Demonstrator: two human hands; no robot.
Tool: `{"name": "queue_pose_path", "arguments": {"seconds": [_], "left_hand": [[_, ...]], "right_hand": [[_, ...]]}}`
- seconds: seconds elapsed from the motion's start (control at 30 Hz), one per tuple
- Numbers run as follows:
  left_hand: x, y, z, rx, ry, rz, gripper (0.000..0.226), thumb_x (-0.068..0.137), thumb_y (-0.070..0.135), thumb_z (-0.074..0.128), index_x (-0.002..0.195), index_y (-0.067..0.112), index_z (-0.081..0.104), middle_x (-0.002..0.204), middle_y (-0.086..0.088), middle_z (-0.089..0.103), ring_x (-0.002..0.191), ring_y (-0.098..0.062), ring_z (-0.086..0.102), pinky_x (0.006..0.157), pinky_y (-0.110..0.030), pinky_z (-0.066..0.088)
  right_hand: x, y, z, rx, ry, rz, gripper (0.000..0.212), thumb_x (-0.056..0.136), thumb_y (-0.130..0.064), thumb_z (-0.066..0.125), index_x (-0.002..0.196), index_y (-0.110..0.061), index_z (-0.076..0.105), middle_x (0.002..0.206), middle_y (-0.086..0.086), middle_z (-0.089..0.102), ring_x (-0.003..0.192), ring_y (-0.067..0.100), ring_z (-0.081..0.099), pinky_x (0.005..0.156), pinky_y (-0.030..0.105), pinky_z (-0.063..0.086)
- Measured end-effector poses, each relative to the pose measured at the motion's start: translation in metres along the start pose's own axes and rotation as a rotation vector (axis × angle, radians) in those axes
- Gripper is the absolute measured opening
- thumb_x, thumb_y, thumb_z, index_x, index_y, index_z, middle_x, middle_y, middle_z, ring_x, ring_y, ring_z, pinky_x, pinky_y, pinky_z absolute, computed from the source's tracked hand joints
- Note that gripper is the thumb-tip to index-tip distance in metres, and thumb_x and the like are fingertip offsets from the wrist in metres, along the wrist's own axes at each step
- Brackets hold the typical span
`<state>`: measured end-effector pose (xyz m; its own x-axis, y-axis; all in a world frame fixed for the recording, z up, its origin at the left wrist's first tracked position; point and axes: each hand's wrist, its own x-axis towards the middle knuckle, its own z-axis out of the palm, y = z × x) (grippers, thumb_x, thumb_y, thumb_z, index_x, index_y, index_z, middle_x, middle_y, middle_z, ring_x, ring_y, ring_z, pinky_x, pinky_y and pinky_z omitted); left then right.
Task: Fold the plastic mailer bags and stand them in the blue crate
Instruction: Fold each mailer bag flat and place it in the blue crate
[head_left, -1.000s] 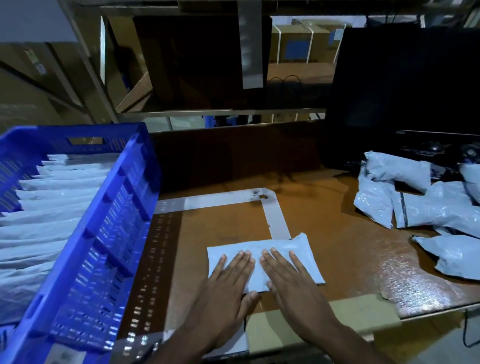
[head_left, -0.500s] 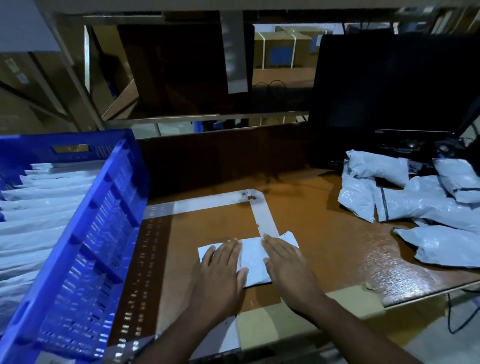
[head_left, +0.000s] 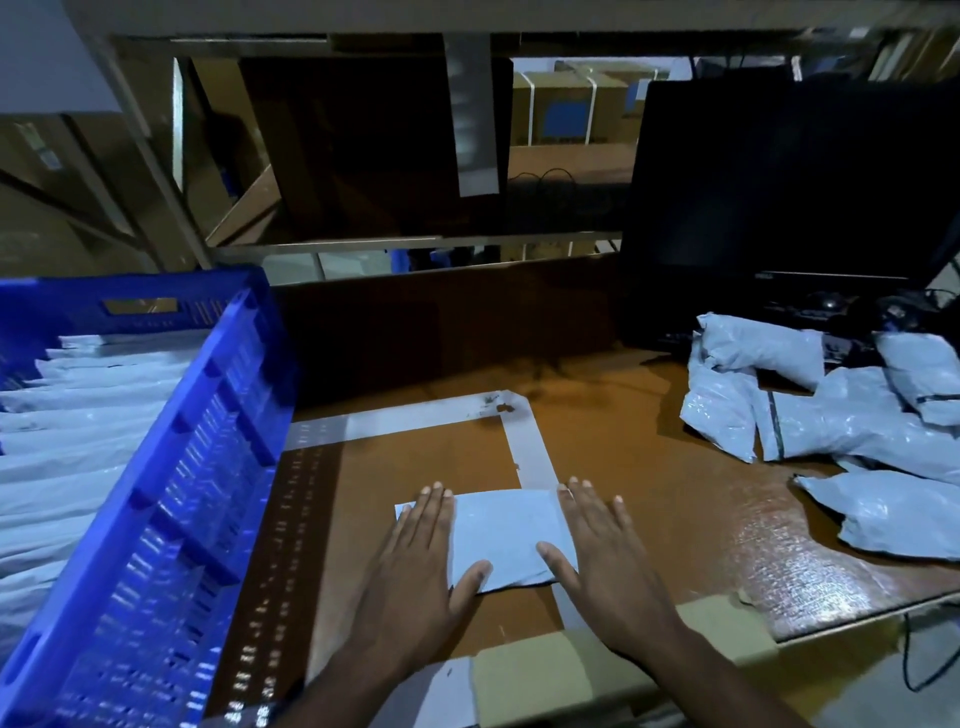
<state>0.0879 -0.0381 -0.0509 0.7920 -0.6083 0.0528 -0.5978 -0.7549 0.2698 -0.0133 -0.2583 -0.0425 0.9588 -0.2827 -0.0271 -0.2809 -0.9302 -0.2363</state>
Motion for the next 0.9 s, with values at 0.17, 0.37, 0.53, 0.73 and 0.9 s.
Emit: {"name": "queue_pose_path", "arguments": {"seconds": [0.17, 0.37, 0.53, 0.73, 0.9], "left_hand": [[0.001, 0.001, -0.003, -0.008, -0.039, -0.019, 0.086, 0.092, 0.077, 0.005, 0.161, 0.027, -0.009, 0.166, 0.013, -0.018, 0.153, -0.005, -0.015, 0.124, -0.027, -0.008], [0.005, 0.007, -0.003, 0.0, 0.026, 0.007, 0.093, 0.081, 0.075, -0.024, 0.16, 0.029, -0.009, 0.164, 0.013, -0.019, 0.154, -0.007, -0.015, 0.125, -0.037, -0.01], [0.002, -0.003, 0.014, 0.04, -0.041, 0.136, 0.071, 0.104, 0.056, 0.004, 0.159, 0.019, 0.03, 0.166, 0.004, 0.021, 0.154, -0.013, 0.02, 0.12, -0.039, 0.011], [0.001, -0.002, 0.011, 0.114, -0.02, 0.188, 0.064, 0.105, 0.047, 0.023, 0.158, 0.014, 0.034, 0.165, -0.001, 0.029, 0.154, -0.014, 0.021, 0.119, -0.043, 0.014], [0.005, -0.002, 0.01, 0.101, 0.002, 0.167, 0.067, 0.102, 0.051, 0.015, 0.161, 0.018, 0.025, 0.168, 0.004, 0.017, 0.156, -0.01, 0.009, 0.123, -0.042, 0.008]], "right_hand": [[0.003, 0.001, 0.0, 0.048, -0.004, 0.016, 0.085, 0.09, -0.078, 0.0, 0.161, -0.031, 0.004, 0.167, -0.013, -0.005, 0.151, 0.003, -0.013, 0.122, 0.035, -0.015], [0.011, -0.012, -0.012, 0.003, 0.068, -0.096, 0.069, 0.099, -0.065, 0.014, 0.159, -0.033, 0.007, 0.164, -0.015, -0.007, 0.15, 0.005, -0.019, 0.122, 0.037, -0.013], [0.004, -0.032, 0.013, -0.072, 0.031, -0.232, 0.054, 0.105, -0.043, 0.023, 0.143, -0.022, 0.056, 0.149, -0.006, 0.051, 0.142, 0.011, 0.041, 0.118, 0.041, 0.014], [0.003, -0.027, 0.018, -0.17, 0.057, -0.252, 0.058, 0.107, -0.044, 0.017, 0.145, -0.018, 0.053, 0.152, -0.002, 0.048, 0.144, 0.016, 0.04, 0.116, 0.048, 0.018], [0.005, -0.029, 0.02, -0.171, 0.09, -0.221, 0.061, 0.106, -0.046, 0.015, 0.142, -0.019, 0.056, 0.15, -0.002, 0.049, 0.143, 0.016, 0.041, 0.114, 0.05, 0.02]]}}
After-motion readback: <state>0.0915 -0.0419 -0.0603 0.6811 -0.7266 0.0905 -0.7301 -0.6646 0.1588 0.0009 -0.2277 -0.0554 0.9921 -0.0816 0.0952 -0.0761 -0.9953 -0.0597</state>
